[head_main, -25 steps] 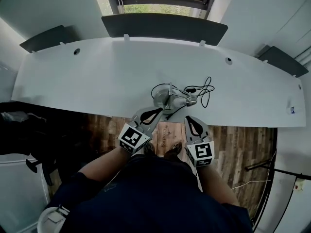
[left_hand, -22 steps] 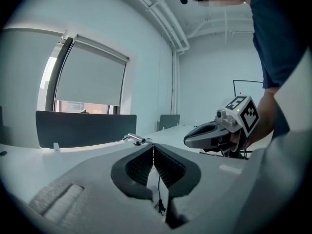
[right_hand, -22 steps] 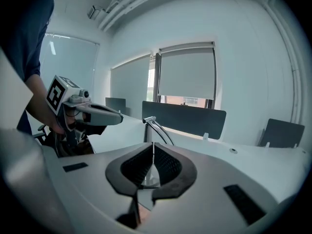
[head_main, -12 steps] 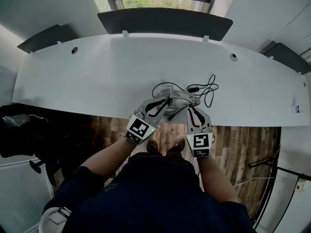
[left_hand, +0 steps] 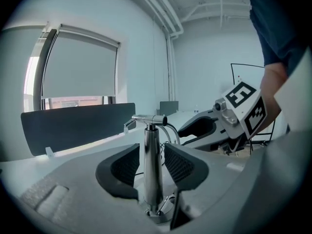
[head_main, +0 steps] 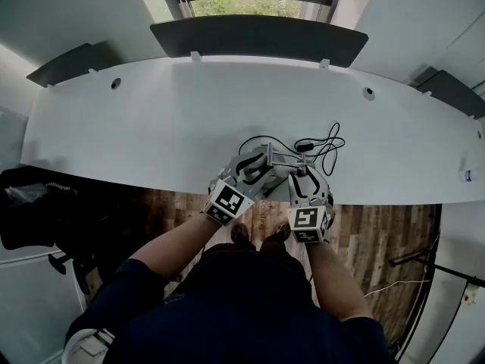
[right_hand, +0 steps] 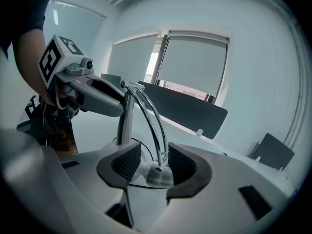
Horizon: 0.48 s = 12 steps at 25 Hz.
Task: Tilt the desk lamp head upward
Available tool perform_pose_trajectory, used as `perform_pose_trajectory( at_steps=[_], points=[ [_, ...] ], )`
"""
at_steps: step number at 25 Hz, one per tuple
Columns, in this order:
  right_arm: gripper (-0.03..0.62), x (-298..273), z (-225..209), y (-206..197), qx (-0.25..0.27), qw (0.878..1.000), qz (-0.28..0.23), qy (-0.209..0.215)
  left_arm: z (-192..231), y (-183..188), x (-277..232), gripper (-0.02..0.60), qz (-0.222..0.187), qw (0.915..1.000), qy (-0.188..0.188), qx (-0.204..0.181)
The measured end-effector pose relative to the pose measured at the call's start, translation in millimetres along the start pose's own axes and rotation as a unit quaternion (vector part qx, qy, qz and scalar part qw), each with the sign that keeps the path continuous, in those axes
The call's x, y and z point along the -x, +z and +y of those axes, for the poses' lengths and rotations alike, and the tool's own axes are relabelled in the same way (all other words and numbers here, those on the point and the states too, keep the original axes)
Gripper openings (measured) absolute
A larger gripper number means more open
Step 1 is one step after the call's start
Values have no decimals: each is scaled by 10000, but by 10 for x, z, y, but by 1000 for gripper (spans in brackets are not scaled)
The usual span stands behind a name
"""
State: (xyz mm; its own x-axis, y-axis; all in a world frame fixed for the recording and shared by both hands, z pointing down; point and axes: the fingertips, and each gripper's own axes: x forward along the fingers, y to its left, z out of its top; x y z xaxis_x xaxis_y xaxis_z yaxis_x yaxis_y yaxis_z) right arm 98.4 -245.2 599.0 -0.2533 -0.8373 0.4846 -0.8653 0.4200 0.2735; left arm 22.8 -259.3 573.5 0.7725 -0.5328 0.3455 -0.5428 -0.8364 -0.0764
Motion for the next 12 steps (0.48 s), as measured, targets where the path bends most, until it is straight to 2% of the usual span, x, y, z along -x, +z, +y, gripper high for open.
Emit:
perform_pose_trajectory(
  at_steps=[8, 12],
  points=[
    [173, -291, -70, -145, 340, 9992, 42, -222, -27, 15, -211, 146, 51, 9999, -98, -5],
    [171, -388, -89, -182, 487, 9983, 70, -303, 30, 14, -285, 144, -76, 9999, 3, -111]
  ],
)
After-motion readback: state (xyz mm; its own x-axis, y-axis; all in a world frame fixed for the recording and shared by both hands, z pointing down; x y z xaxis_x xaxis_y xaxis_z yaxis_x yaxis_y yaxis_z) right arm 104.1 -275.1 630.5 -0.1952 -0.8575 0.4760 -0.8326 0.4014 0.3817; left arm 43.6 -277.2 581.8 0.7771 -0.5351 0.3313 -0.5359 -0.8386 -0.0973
